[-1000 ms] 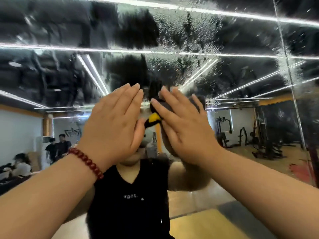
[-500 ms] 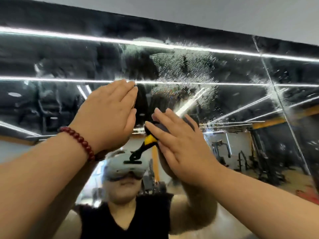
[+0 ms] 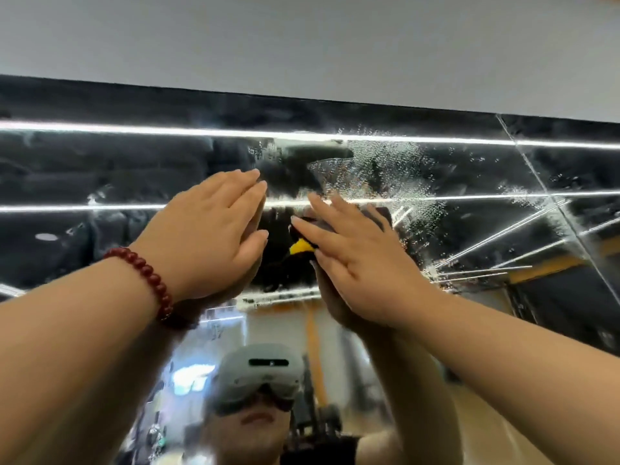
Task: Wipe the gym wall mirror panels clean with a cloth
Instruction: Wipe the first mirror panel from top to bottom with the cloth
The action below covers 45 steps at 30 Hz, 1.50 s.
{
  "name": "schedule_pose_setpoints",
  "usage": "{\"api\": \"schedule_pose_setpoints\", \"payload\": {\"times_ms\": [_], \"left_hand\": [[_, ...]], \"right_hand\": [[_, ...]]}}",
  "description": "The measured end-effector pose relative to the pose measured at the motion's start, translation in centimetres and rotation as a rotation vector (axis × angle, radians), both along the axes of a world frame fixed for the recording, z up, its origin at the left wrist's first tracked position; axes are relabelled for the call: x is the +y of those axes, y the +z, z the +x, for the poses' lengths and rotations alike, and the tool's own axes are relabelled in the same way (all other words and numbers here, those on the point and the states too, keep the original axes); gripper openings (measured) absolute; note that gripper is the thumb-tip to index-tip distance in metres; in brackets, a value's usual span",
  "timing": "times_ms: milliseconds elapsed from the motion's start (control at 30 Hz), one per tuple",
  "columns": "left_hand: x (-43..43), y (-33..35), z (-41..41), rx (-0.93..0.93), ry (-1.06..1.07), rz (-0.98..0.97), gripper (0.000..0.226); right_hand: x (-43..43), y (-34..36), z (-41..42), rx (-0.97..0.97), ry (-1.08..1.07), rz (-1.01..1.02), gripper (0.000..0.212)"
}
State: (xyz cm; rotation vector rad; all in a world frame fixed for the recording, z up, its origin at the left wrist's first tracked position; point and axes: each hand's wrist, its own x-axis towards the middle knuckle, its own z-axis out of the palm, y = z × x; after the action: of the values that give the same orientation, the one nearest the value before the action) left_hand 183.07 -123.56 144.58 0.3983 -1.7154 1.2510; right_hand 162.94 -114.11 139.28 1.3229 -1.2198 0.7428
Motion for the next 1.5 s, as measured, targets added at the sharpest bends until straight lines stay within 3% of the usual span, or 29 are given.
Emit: {"api": "schedule_pose_setpoints", "payload": {"times_ms": [133,267,500,733,933,1200,1367,1500], "left_hand": [[0.3,1.7,-0.2,0.0,-0.002,0.029,0.086],[0.5,4.7,-0.4,0.034,0.006,0.091,0.068],[0.3,8.5,0.2,0.047,0.043,0.129,0.07],[-0.5,8.5,-0.2,0.037,0.045,0.114,0.07],[-0.2,9.1,0.2,0.015,0.031,0.067,0.074],[0.7,12.9,0.8,0.017,0.082,0.088,0.07],[-0.8,13.0,0.8,0.002,0.084,0.088,0.074],[-1.2,13.2,0.8,0.001,0.059,0.095,0.077]], "right_hand": [[0.4,4.3,-0.5,-0.088,0.001,-0.045,0.05],[0.5,10.4,0.5,-0.188,0.012,-0.071,0.047],[0.0,7.1,0.4,0.038,-0.014,-0.004,0.049],[1.2,14.9,-0.3,-0.251,-0.024,-0.067,0.047],[0.7,13.3,0.0,-0.034,-0.031,0.014,0.043],[0.9,19.2,-0.3,-0.293,0.095,-0.152,0.044],[1.0,21.2,0.9,-0.346,0.225,-0.107,0.04],[0.3,21.4,1.9,-0.477,0.413,-0.27,0.057]]}}
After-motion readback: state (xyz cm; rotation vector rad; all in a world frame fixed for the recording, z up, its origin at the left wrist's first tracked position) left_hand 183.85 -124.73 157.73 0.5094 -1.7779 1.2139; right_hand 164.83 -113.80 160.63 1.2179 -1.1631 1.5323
